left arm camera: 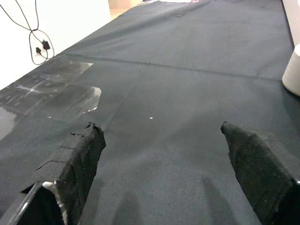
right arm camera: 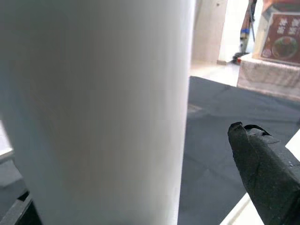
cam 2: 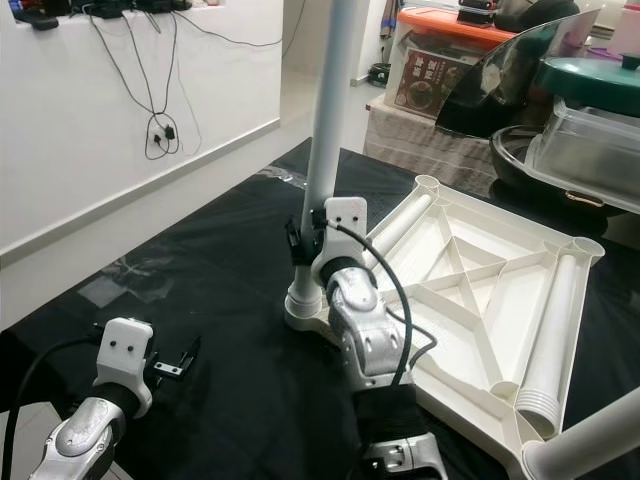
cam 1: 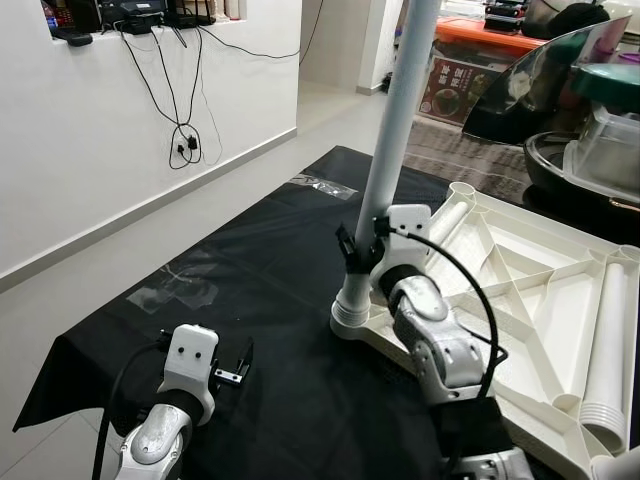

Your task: Building children table

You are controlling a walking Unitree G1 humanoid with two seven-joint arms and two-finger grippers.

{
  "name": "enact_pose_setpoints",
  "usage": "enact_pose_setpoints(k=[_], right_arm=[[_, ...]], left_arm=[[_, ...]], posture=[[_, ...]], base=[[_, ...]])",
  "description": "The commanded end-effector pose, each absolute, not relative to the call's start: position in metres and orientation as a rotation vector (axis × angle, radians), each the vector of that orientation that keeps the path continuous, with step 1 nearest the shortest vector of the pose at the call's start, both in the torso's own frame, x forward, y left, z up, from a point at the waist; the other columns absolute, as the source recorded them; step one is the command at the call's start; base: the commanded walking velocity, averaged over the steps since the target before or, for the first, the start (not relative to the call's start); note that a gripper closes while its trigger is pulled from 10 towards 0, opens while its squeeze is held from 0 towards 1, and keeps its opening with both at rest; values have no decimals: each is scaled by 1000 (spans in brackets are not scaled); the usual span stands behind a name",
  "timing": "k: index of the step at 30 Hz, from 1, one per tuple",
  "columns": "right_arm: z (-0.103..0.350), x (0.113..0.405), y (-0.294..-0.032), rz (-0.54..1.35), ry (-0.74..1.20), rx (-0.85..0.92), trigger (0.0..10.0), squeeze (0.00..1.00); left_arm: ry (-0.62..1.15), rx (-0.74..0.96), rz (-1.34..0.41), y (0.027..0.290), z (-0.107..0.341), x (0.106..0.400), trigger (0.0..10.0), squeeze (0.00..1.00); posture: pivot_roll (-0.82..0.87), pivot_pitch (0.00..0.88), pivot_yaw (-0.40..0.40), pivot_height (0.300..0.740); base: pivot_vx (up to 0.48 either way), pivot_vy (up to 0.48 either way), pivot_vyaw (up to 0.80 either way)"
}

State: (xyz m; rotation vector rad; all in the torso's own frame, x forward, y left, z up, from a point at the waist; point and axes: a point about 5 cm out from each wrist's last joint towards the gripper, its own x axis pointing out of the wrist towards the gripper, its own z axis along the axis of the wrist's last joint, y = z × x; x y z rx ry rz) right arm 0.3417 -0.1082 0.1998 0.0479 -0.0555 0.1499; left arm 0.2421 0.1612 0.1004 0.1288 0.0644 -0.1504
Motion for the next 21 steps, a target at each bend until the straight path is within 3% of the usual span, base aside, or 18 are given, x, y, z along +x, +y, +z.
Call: enact_pose_setpoints(k=[1, 21], right_arm=[[210, 343, -118, 158, -91, 49, 10000, 1000], [227, 358, -110, 565, -60, 118, 10000, 984]], left_arm=[[70, 139, -157, 163, 98, 243, 10000, 0], [67, 142, -163, 162, 98, 243, 10000, 0]], posture=[[51, 0, -78, 740], [58, 0, -83, 740]], base=[[0, 0, 0], [0, 0, 0]])
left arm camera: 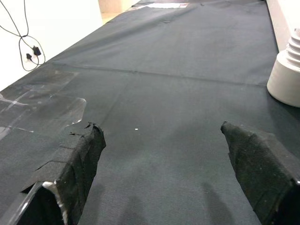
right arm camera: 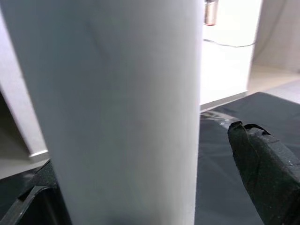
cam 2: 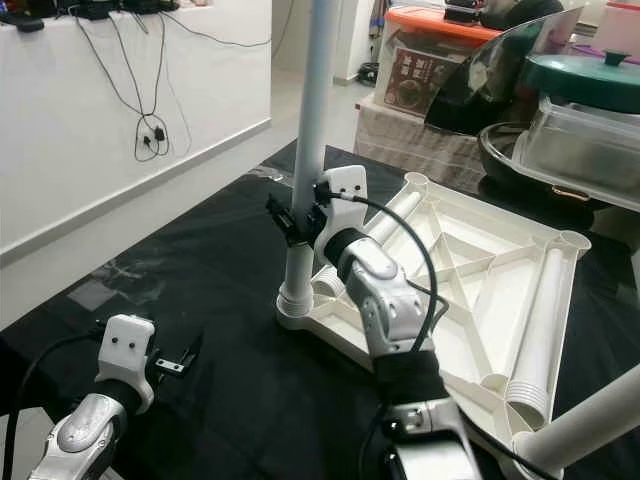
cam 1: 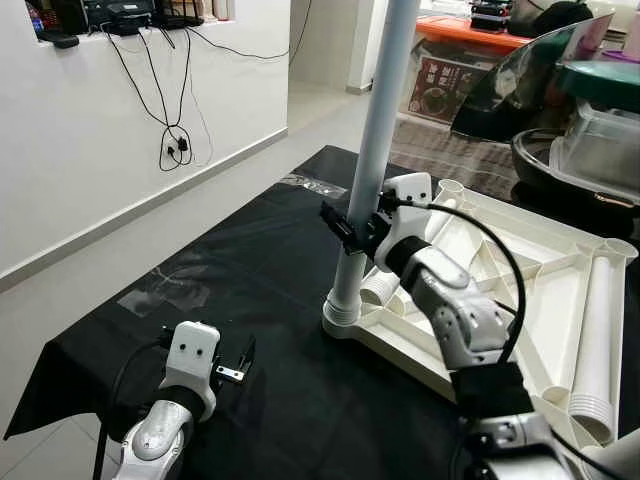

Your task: Building children table

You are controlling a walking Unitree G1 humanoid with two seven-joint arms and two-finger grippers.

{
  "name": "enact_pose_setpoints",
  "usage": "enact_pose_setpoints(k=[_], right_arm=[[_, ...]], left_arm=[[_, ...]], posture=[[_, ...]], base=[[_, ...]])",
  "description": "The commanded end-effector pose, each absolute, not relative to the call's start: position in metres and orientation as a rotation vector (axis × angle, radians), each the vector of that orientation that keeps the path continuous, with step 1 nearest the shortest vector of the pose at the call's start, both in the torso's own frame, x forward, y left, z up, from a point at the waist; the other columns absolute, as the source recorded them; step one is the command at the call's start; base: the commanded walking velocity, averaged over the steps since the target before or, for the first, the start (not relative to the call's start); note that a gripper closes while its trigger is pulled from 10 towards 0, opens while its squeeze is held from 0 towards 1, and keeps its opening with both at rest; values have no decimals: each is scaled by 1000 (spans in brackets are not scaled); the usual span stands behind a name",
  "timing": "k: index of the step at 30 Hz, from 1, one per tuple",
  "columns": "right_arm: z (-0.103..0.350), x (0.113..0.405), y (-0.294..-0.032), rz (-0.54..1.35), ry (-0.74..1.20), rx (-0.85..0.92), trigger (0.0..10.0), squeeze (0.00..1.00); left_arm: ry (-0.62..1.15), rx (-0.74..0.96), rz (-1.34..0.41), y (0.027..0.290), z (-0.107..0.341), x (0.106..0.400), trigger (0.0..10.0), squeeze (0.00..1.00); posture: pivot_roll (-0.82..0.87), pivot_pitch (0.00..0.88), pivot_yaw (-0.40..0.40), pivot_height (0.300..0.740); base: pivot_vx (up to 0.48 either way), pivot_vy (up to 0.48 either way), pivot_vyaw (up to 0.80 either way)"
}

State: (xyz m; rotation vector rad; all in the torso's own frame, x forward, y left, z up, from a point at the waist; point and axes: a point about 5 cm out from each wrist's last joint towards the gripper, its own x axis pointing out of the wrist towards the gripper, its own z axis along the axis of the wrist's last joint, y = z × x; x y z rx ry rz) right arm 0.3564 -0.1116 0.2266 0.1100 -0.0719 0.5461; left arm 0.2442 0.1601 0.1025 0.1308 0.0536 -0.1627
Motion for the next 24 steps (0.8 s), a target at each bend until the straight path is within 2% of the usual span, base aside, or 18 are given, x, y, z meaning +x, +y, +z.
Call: enact_pose_setpoints(k=[1, 2, 4, 12, 24], right_arm=[[227, 358, -110, 565, -60, 118, 10000, 984], [231, 360, -111, 624, -66, 117, 10000, 0], [237, 363, -110, 750, -71, 108, 10000, 0], [255, 372, -106, 941, -95, 86, 10000, 0], [253, 374, -97, 1103, -85, 86, 10000, 0]], left_arm=[[67, 142, -163, 162, 98, 243, 10000, 0], [68, 141, -161, 162, 98, 243, 10000, 0], [69, 140, -158, 163, 98, 243, 10000, 0], [66, 138, -159, 161, 98, 243, 10000, 0], [71, 137, -152, 162, 97, 241, 10000, 0]], posture=[[58, 0, -83, 740], [62, 0, -87, 740], [63, 0, -89, 740], [77, 0, -100, 740], [90, 0, -111, 740]], base=[[0, 0, 0], [0, 0, 0], [0, 0, 0], [0, 0, 0], [0, 0, 0]])
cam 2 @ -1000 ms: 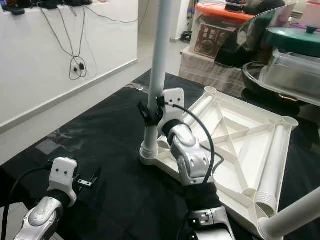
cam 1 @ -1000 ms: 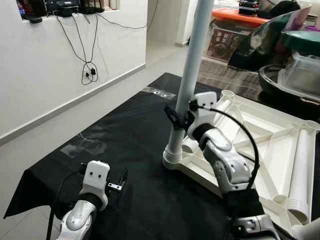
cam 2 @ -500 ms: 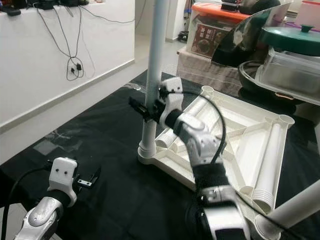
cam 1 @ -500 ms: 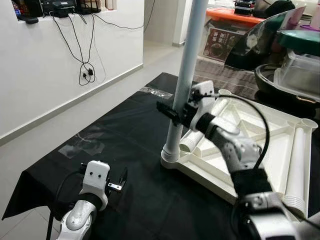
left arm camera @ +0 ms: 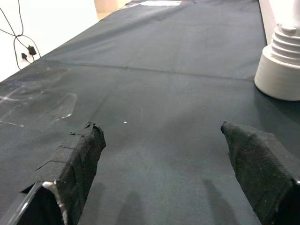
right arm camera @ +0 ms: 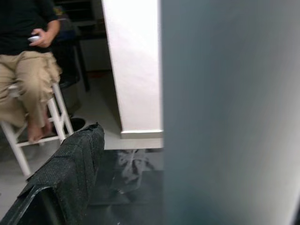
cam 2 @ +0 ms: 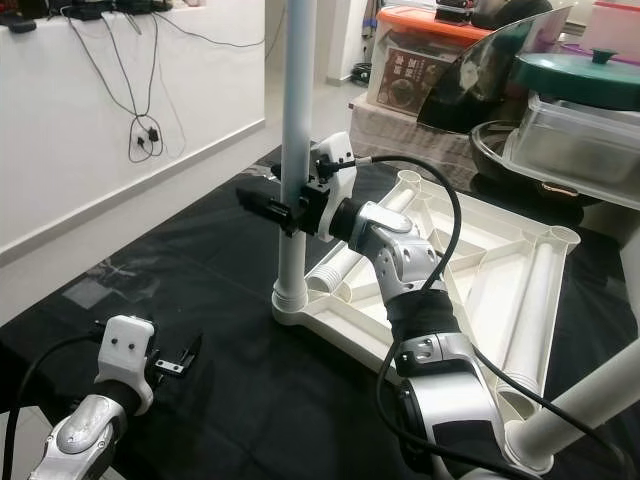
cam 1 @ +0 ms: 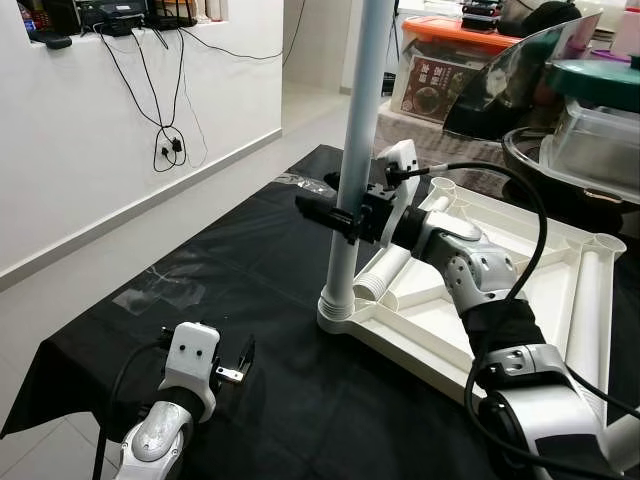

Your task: Building children table

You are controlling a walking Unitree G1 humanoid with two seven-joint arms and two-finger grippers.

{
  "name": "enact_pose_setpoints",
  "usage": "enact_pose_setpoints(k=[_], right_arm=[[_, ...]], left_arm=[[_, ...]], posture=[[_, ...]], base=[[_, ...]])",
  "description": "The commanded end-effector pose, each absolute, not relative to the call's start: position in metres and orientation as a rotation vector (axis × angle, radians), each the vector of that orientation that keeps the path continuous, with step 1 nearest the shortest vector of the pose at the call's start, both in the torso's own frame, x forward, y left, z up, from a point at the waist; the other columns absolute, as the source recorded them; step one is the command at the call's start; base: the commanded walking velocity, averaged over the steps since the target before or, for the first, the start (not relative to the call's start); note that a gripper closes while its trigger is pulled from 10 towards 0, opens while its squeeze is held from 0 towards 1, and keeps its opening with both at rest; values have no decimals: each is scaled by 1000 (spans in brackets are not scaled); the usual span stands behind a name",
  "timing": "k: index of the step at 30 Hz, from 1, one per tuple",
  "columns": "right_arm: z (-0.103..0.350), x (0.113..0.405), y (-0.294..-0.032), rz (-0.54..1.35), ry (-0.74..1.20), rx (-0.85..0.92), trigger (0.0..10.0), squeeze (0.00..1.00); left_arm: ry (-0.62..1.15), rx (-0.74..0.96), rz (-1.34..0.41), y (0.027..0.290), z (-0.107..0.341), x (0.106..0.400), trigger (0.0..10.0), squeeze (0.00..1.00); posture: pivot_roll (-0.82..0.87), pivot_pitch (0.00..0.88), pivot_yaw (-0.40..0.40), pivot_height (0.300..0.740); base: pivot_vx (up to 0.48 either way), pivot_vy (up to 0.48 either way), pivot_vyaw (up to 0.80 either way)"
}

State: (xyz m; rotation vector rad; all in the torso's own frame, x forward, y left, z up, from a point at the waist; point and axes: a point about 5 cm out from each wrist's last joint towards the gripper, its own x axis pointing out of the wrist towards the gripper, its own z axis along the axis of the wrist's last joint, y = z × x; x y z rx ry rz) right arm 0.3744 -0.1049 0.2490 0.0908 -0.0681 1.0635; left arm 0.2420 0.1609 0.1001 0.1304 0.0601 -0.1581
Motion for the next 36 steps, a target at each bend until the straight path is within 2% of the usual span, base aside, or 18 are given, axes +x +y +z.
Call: enact_pose_setpoints(k=[1, 3, 4, 5, 6, 7, 9, 10, 22, 23, 24, 26, 27, 28, 29, 31, 34, 36], right_arm=[[253, 374, -97, 1103, -85, 86, 10000, 0], [253, 375, -96, 1114, -85, 87, 10000, 0], [252, 378, -94, 1108, -85, 75, 8275, 0], [252, 378, -94, 1108, -85, 75, 8275, 0], [252, 381, -92, 1105, -84, 71, 4471, 0], [251, 384, -90, 1090, -80, 66, 2471, 0], [251, 384, -90, 1090, -80, 66, 2471, 0], [251, 385, -89, 1085, -80, 60, 0, 0], [245, 392, -93, 1016, -66, 52, 0, 0], [240, 395, -93, 923, -47, 56, 0, 0], [240, 395, -93, 923, -47, 56, 0, 0], [231, 399, -95, 726, -27, 58, 0, 0], [231, 399, -95, 726, -27, 58, 0, 0], [224, 401, -100, 569, -4, 63, 0, 0], [224, 401, -100, 569, -4, 63, 0, 0], [213, 401, -105, 410, 38, 68, 0, 0], [213, 401, -105, 410, 38, 68, 0, 0], [206, 398, -106, 334, 54, 82, 0, 0]], left_arm=[[71, 137, -152, 162, 97, 241, 10000, 0], [71, 137, -151, 162, 97, 241, 10000, 0], [71, 137, -151, 162, 97, 241, 10000, 0], [71, 137, -151, 162, 97, 241, 10000, 0], [70, 137, -150, 162, 97, 241, 10000, 0], [70, 137, -149, 162, 97, 241, 10000, 0], [70, 137, -149, 162, 97, 241, 10000, 0], [71, 138, -149, 162, 97, 240, 10000, 0], [73, 138, -148, 162, 97, 240, 10000, 0], [73, 137, -148, 162, 96, 240, 10000, 0], [73, 137, -148, 162, 96, 240, 10000, 0], [73, 136, -145, 162, 96, 240, 10000, 0], [73, 136, -145, 162, 96, 240, 10000, 0], [75, 136, -144, 162, 96, 239, 10000, 0], [75, 136, -144, 162, 96, 239, 10000, 0], [77, 136, -145, 163, 95, 239, 10000, 0], [77, 136, -145, 163, 95, 239, 10000, 0], [78, 137, -145, 163, 95, 238, 10000, 0]], posture=[[90, 0, -111, 740], [91, 0, -112, 740], [91, 0, -112, 740], [91, 0, -112, 740], [91, 0, -112, 740], [91, 0, -112, 740], [91, 0, -112, 740], [99, 0, -117, 740], [95, 0, -118, 740], [91, 0, -118, 740], [91, 0, -118, 740], [92, 0, -120, 740], [92, 0, -120, 740], [92, 0, -120, 740], [92, 0, -120, 740], [87, 0, -112, 740], [87, 0, -112, 740], [83, 0, -110, 740]], base=[[0, 0, 0], [0, 0, 0], [0, 0, 0], [0, 0, 0], [0, 0, 0], [0, 0, 0], [0, 0, 0], [0, 0, 0], [0, 0, 0], [0, 0, 0], [0, 0, 0], [0, 0, 0], [0, 0, 0], [0, 0, 0], [0, 0, 0], [0, 0, 0], [0, 0, 0], [0, 0, 0]])
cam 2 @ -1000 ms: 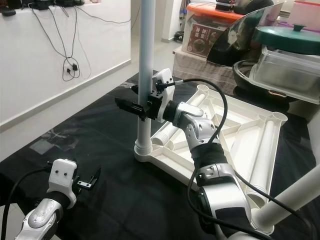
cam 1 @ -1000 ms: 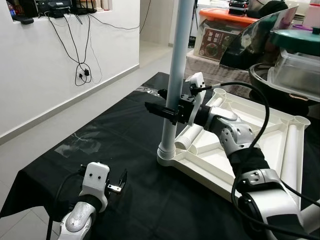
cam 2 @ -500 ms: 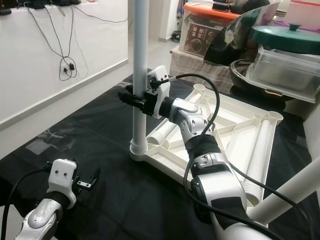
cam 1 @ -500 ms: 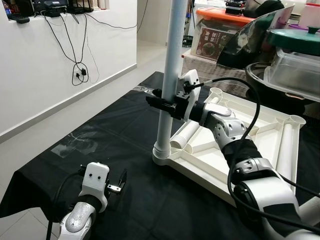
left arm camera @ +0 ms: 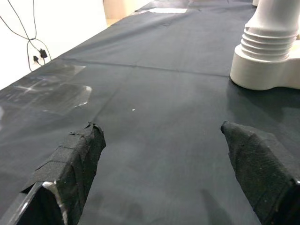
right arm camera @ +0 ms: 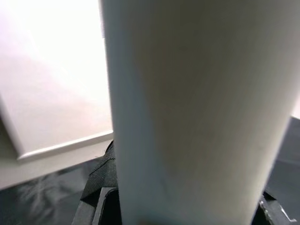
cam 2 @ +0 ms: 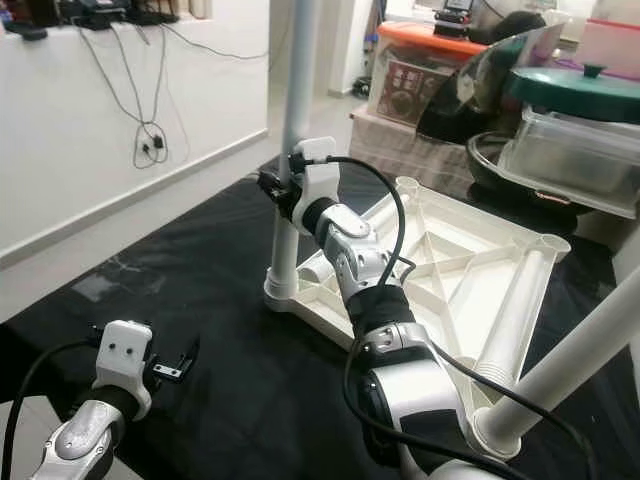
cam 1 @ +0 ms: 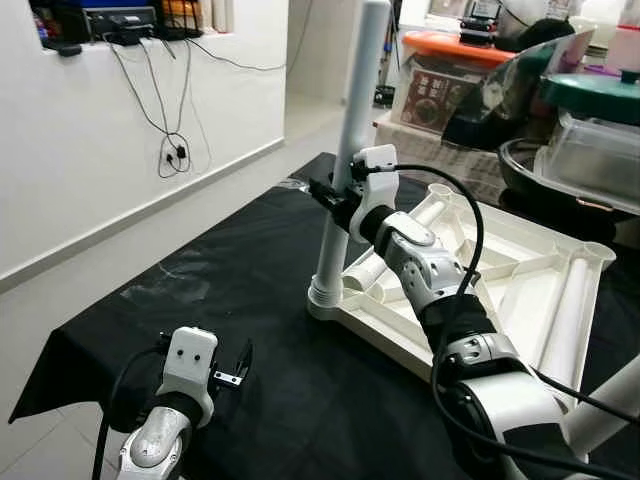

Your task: Building children table

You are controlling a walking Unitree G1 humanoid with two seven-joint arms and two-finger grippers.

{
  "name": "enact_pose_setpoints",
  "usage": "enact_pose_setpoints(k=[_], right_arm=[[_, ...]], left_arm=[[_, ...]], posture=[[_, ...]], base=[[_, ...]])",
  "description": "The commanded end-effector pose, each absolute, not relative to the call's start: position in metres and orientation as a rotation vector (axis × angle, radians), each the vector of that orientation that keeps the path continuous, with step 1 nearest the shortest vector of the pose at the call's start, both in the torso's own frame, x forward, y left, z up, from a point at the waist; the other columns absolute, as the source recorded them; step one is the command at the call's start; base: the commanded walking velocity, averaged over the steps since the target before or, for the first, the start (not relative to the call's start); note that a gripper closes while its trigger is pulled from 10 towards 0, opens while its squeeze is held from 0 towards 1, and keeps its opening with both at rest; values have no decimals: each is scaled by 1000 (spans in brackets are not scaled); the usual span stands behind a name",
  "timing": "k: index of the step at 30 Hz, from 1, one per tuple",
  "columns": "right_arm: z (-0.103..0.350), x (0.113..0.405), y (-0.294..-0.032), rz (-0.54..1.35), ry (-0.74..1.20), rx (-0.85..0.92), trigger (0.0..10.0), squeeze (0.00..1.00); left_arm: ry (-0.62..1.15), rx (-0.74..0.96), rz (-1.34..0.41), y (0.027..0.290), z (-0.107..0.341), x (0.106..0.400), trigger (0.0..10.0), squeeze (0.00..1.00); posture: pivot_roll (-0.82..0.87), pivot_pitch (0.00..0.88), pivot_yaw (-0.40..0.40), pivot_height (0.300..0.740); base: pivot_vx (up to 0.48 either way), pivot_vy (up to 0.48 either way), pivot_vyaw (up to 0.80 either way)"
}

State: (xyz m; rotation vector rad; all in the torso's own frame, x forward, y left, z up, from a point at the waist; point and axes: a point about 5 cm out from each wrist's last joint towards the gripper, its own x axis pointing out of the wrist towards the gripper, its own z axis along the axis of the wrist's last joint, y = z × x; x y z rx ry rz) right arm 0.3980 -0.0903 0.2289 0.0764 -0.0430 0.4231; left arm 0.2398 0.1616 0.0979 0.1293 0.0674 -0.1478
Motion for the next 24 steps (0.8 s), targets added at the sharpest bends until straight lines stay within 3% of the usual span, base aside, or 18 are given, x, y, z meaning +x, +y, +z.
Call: enact_pose_setpoints(k=[1, 4, 10, 24], right_arm=[[198, 394, -106, 257, 58, 72, 0, 0], [185, 375, -103, 32, 28, 64, 0, 0], [183, 367, -105, -138, 19, 41, 0, 0], [187, 361, -101, -203, 52, 32, 0, 0]], left_arm=[[78, 138, -147, 162, 95, 239, 10000, 0], [75, 138, -147, 162, 96, 241, 10000, 0], [74, 140, -144, 163, 95, 241, 10000, 0], [74, 140, -130, 162, 94, 242, 10000, 0]], posture=[[85, 0, -107, 740], [81, 0, -101, 740], [79, 0, -104, 740], [82, 0, -113, 740]], base=[[0, 0, 0], [0, 0, 0], [0, 0, 0], [0, 0, 0]])
